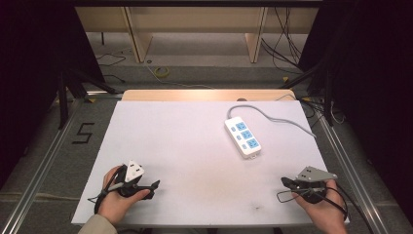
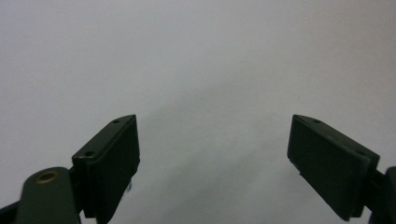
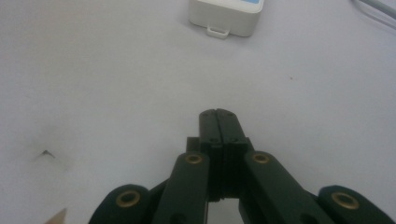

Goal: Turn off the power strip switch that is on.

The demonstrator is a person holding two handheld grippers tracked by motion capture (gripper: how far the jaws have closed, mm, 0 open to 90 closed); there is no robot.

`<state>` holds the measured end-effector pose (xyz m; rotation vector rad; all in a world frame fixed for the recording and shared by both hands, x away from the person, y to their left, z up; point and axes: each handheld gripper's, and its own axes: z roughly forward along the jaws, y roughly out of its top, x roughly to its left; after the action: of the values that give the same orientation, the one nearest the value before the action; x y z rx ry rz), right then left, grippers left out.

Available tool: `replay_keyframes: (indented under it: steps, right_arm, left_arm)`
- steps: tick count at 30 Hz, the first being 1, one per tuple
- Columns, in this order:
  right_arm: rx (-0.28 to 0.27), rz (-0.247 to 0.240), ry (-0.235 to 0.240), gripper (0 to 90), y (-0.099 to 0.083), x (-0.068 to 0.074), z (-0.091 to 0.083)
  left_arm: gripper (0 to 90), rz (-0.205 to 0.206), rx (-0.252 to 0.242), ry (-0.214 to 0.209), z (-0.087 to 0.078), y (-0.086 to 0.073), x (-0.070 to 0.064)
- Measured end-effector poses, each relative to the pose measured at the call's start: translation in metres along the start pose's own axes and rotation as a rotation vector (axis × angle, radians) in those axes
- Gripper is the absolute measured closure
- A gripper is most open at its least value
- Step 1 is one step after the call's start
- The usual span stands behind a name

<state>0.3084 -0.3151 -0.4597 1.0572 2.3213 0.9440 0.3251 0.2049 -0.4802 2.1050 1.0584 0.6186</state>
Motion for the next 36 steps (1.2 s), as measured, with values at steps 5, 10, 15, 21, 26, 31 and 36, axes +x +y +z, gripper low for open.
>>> replay_keyframes:
  steps: [5, 10, 15, 21, 26, 31, 36]
  right_arm:
    - [0.006, 0.011, 0.006, 90.0, 0.003, 0.0, 0.0]
    - [0.02, 0.016, 0.011, 90.0, 0.006, 0.0, 0.001]
    - [0.04, 0.016, 0.03, 90.0, 0.009, 0.0, 0.003]
    - [0.055, 0.012, 0.03, 90.0, 0.014, 0.001, 0.005]
    - [0.064, 0.019, 0.026, 90.0, 0.016, 0.0, 0.006]
    - [0.066, 0.018, 0.024, 90.0, 0.019, 0.0, 0.007]
    - [0.072, 0.019, 0.02, 90.0, 0.023, -0.001, 0.009]
  left_arm:
    - [16.9, 0.008, 0.005, -0.003, 0.0, 0.0, -0.001]
    - [16.9, 0.008, 0.004, -0.004, 0.001, 0.0, -0.002]
    - [16.9, 0.011, 0.006, -0.001, 0.001, 0.001, -0.001]
    - [16.9, 0.014, 0.006, -0.002, 0.001, 0.001, -0.002]
    - [16.9, 0.014, 0.01, -0.002, 0.002, 0.001, -0.002]
    - [16.9, 0.018, 0.01, -0.002, 0.002, 0.001, -0.002]
    - [16.9, 0.015, 0.014, -0.002, 0.003, 0.001, -0.002]
